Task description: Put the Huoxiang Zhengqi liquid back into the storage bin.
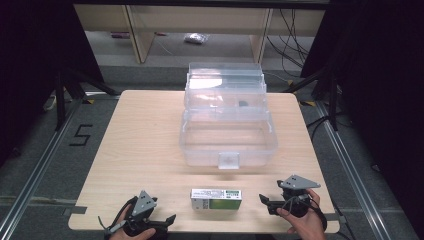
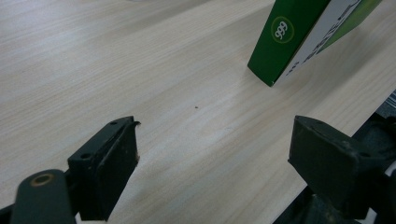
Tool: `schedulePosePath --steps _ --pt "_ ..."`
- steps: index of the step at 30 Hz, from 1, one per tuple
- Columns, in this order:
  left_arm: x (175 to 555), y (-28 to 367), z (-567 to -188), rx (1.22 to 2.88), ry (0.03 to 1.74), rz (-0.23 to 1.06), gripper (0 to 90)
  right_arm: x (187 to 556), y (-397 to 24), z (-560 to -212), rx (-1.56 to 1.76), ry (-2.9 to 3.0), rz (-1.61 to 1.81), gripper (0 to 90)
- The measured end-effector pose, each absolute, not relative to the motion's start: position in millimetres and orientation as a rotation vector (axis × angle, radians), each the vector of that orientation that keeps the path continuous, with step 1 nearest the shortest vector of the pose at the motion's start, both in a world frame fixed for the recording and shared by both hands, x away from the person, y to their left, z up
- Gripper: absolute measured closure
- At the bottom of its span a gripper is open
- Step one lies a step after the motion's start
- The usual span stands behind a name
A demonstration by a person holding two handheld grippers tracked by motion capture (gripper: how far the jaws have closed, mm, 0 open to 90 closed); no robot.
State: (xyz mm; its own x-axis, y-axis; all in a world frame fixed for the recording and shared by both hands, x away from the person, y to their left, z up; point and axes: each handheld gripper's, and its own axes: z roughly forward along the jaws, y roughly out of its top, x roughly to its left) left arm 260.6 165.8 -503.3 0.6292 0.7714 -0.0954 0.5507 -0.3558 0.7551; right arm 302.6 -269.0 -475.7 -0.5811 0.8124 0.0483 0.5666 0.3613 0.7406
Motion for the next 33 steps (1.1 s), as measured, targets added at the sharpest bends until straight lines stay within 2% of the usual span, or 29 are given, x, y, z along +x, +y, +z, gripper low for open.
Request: schedulePosePath --steps 25,33 --pt "260.9 164.2 -504.1 2.038 1.054 0.342 14.9 296.5 -246.4 -429.5 0.982 2.453 1.054 20.5" --pt "260.9 164.5 -503.6 2.042 1.048 0.343 14.9 294.3 -226.5 -420.1 0.838 2.526 1.018 15.9"
